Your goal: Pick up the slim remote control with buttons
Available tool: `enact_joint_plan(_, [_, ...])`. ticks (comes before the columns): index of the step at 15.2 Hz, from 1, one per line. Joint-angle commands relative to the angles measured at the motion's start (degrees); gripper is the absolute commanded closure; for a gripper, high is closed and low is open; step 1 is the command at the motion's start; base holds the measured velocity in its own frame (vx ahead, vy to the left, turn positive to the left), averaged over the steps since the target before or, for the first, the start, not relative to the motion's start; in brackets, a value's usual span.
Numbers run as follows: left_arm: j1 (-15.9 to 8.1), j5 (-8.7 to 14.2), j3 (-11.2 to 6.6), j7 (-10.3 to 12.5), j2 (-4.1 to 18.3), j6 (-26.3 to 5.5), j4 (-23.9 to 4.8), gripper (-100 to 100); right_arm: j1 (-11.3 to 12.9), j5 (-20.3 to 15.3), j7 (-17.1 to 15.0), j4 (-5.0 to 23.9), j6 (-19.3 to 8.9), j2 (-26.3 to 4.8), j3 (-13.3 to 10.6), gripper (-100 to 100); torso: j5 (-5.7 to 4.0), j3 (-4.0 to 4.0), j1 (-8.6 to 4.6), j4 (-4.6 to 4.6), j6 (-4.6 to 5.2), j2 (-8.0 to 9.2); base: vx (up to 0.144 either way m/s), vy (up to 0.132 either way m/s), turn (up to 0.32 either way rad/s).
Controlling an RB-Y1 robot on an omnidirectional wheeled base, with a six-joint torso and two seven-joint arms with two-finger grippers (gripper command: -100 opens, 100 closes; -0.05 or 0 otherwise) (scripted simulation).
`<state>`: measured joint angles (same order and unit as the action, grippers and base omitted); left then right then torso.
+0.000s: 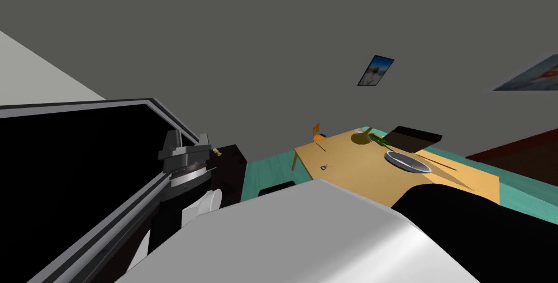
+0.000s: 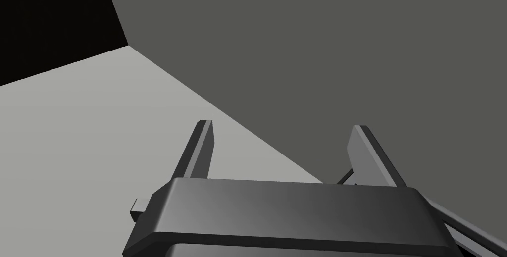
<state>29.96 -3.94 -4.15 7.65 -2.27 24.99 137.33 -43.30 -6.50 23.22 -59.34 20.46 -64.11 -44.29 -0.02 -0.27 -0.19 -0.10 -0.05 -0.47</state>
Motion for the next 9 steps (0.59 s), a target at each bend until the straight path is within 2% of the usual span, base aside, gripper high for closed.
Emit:
enact_joint_plan(1, [0.00, 0.00, 0.00, 0.00, 0.00, 0.00, 0.00, 0, 0.70, -0.29, 1.56, 2.50, -1.08, 0.10, -1.81, -100, 0.00, 0.00, 0.00, 0.00, 0.00, 0.00, 0.128, -0.116, 0.215])
enact_joint_plan(5, [0.01, 0.00, -0.01, 0.00, 0.01, 0.00, 0.00, 0, 2.74, -0.63, 3.14, 5.43, -1.83, 1.84, -4.00, -100, -0.07, -0.05, -0.21, -0.01, 0.01, -0.08, 0.110, -0.128, 0.150])
enact_joint_plan(6, [0.01, 0.00, -0.01, 0.00, 0.00, 0.00, 0.00, 0, 2.12, -0.56, 2.71, 4.44, -1.98, 1.31, -3.43, -100, -0.08, -0.02, -0.20, 0.00, 0.02, -0.02, 0.050, -0.078, 0.038])
enact_joint_plan(7, [0.00, 0.00, -0.01, 0.00, 0.00, 0.00, 0.00, 0, 3.12, -1.13, 2.88, 5.72, -2.74, 3.30, -3.43, -100, -0.05, 0.04, -0.06, 0.02, 0.04, 0.09, 0.004, -0.047, 0.050])
enact_joint_plan(9, [-0.01, 0.00, 0.00, 0.00, 0.00, 0.00, 0.00, 0, 3.78, -1.55, 2.90, 6.55, -3.29, 4.73, -3.34, -100, -0.01, 0.21, 0.15, 0.08, 0.05, 0.38, -0.036, -0.034, 0.059])
